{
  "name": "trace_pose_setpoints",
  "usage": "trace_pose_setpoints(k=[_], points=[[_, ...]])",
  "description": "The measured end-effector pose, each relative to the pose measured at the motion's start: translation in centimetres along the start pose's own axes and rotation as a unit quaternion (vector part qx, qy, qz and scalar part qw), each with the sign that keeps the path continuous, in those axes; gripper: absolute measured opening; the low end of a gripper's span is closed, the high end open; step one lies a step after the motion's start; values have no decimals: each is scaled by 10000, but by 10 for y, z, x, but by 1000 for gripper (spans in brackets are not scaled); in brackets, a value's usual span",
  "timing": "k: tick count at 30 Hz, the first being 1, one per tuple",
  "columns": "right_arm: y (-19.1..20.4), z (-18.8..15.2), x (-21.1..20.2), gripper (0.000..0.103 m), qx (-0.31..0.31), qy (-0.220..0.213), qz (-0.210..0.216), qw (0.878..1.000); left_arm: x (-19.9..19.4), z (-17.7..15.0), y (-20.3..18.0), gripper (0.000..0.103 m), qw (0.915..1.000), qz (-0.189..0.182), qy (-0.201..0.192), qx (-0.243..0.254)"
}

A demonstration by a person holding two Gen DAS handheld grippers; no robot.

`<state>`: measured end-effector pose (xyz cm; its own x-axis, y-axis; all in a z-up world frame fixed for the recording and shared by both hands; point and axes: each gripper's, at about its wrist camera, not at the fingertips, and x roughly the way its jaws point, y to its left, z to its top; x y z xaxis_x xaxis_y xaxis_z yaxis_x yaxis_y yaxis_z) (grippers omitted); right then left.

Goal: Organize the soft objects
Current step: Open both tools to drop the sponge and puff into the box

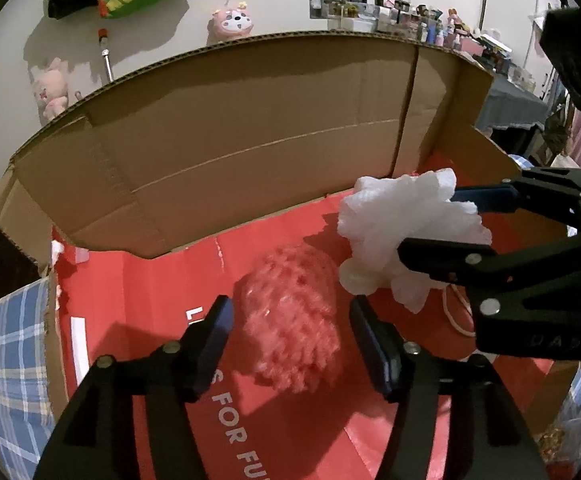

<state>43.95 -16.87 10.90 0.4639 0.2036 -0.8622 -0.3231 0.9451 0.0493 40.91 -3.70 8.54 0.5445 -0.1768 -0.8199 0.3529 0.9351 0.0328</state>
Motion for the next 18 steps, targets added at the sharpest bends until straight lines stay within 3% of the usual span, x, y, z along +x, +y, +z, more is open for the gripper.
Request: trace_pose_setpoints(k=[3,9,18], points=[[0,-1,-4,70,26,-12,-8,10000,-8,-1,2,72,10000,-9,-94,-31],[-3,-1,-23,71,137,-183,-8,9997,-38,-5,3,85,9990,3,-394,-200],[0,-10,-104,86,261,-901,35,9956,-118,-13,2,101,9928,47,-1088,-493]])
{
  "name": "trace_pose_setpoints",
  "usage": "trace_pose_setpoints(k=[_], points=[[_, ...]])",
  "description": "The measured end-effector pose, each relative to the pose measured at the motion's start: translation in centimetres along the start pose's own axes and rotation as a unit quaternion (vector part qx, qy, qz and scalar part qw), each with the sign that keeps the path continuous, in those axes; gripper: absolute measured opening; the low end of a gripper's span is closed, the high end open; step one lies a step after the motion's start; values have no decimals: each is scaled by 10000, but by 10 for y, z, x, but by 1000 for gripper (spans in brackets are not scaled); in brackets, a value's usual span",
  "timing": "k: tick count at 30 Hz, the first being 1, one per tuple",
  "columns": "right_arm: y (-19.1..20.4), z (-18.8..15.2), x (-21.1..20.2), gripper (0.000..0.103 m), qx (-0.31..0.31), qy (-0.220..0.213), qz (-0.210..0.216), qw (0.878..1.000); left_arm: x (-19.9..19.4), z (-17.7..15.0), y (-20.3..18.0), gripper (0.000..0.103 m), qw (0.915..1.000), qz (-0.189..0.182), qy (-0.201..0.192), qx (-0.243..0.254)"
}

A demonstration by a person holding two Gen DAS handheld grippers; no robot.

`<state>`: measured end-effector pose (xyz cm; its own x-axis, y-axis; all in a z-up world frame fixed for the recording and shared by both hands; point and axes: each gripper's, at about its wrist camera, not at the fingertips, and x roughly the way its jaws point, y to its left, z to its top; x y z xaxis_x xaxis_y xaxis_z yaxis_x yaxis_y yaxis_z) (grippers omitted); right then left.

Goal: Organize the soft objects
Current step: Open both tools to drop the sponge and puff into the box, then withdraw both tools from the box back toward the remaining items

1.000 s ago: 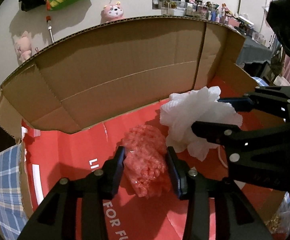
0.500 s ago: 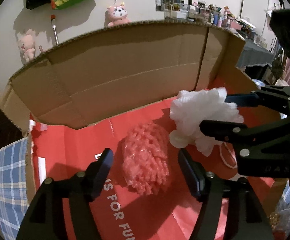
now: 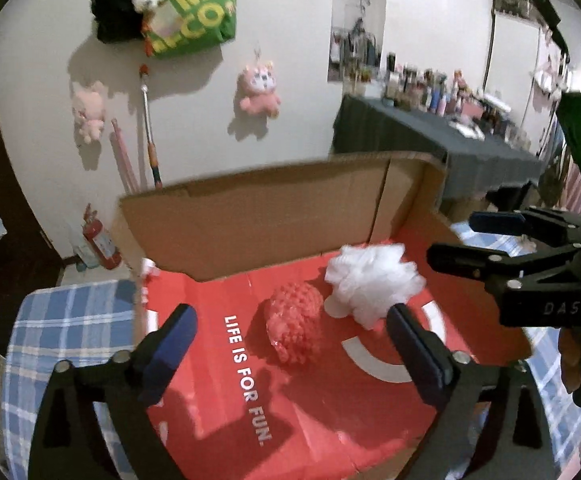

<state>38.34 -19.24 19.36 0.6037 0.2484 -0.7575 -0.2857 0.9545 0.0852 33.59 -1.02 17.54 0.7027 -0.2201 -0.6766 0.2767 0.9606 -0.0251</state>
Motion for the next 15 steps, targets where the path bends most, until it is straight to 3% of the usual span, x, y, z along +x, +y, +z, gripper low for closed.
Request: trace_pose_setpoints(k=[8,15], points=[[20,-16,-95,95,-181,-807,-233,9963,-93,-13,-13,103,9967,12,-804,-124],[45,-55,-181,97,-337,-1637,-294,9855,-165,-47,-31,103,9882,355,-1487,74]])
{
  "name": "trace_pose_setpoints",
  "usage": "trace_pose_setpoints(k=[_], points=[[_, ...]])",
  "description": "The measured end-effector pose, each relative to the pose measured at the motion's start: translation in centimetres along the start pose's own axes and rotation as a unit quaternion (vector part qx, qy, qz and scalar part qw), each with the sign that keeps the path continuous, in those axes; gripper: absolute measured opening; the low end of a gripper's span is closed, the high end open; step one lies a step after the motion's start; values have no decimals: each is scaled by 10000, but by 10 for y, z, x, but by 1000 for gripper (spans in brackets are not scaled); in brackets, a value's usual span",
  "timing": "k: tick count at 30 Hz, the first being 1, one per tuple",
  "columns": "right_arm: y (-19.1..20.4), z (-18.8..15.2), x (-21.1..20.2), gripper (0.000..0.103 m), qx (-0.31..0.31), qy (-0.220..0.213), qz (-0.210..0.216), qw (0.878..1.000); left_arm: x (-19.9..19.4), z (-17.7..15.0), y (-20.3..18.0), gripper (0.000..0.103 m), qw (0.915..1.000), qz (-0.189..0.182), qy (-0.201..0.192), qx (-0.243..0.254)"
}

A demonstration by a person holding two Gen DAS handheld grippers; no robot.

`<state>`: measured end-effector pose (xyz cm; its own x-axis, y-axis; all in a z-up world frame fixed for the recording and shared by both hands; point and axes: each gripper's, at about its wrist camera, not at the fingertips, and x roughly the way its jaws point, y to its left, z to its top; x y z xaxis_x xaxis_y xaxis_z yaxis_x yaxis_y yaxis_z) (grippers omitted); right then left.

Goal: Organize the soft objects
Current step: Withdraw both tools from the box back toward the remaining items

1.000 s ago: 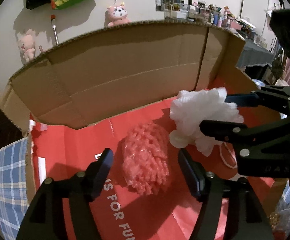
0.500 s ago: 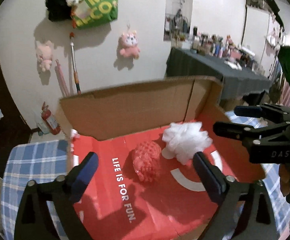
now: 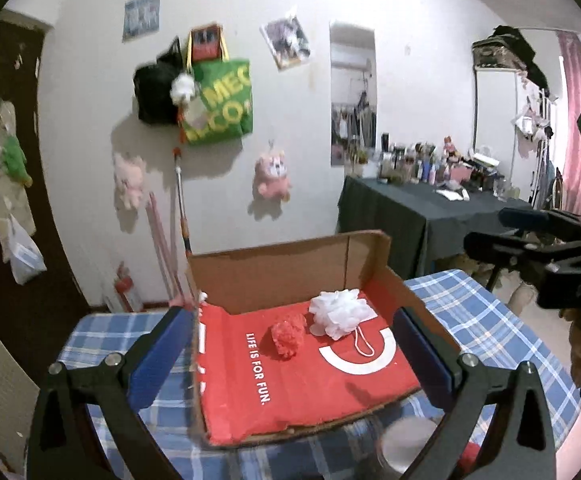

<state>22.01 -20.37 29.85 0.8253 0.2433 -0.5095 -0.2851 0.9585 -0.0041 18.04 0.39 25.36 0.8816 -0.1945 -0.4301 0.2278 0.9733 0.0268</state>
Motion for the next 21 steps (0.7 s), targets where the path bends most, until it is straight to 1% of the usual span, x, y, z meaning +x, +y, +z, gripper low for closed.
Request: trace_pose_setpoints(k=[5,9,12,14,19,21], points=[[16,-21,-66,102,-68,-582,8,9983,-55,-17,-10,103,9992,-37,-388,-36],[29,-45,-106,103,-112,-903,-105,9958,-84,-37,-18,103,9982,-15,-602,-50],[33,-65,-123,103,-79,-1021,-73,9947,-99,-57,-20,103,9973,-136,-689,-225],[34,-83,-133,103,-42,-1069,-37,9943,-106,-73,-25,103,9968,-132,-737,-274],[45,-128,-150,103,-51,-1253,-288,9917,-115,-107,-36,103,9969,-106,-739,-259],[48,-144,-155,103,-43,-1338,-317,9905,-117,-120,-40,103,9969,-30,-748,-257]])
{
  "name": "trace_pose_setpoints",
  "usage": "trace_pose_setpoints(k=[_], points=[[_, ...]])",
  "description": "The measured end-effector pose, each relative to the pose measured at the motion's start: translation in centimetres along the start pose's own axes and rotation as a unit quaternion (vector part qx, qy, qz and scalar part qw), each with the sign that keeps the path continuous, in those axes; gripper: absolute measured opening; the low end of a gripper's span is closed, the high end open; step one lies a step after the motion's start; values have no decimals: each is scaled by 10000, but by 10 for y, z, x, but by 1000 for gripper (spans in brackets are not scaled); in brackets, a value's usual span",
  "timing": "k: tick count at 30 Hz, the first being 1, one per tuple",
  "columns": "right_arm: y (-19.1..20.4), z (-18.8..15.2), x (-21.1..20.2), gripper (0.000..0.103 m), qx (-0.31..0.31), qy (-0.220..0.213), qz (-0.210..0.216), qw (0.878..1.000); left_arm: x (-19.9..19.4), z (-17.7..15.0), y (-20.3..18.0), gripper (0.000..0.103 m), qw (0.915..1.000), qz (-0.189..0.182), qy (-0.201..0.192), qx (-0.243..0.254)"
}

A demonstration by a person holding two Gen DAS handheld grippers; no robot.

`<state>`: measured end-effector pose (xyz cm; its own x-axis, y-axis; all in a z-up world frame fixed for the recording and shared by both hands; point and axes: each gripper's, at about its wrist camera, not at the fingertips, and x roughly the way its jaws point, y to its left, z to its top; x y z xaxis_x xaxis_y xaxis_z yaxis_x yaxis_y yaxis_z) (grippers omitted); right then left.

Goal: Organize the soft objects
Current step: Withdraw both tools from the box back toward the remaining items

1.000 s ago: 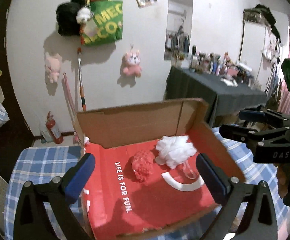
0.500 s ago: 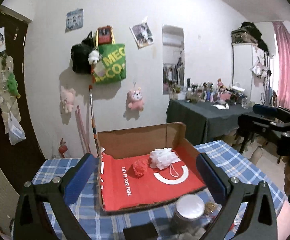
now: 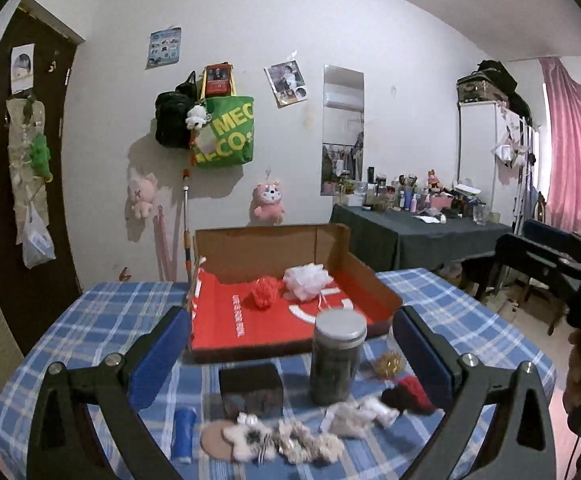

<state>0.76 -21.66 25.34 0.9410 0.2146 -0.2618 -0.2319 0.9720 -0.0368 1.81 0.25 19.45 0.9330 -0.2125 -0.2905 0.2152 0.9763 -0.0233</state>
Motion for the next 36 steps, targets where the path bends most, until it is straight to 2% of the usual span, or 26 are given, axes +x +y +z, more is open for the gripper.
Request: trace_pose_setpoints(k=[4,8,16,20,24,31,36], points=[[4,-28,-13,103,49,-67,-162,9998,-10,-25,-1,103,9997,124,-108,-155],[12,-52,-21,103,16,-166,-360,9992,-17,-43,-6,103,9990,354,-277,-80],[13,-97,-16,103,204,-213,-518,9982,-19,-69,-9,103,9984,382,-409,-58],[13,-114,-11,103,245,-180,-539,9981,-14,-85,-9,103,9985,427,-326,-67],[13,-131,1,103,264,29,-560,9981,-6,-103,-8,103,9983,544,-208,-79],[14,-159,27,103,270,444,-561,9971,18,-129,-5,103,9981,529,281,-148],[13,-170,41,103,313,664,-529,9959,30,-138,-2,103,9971,573,478,-151]])
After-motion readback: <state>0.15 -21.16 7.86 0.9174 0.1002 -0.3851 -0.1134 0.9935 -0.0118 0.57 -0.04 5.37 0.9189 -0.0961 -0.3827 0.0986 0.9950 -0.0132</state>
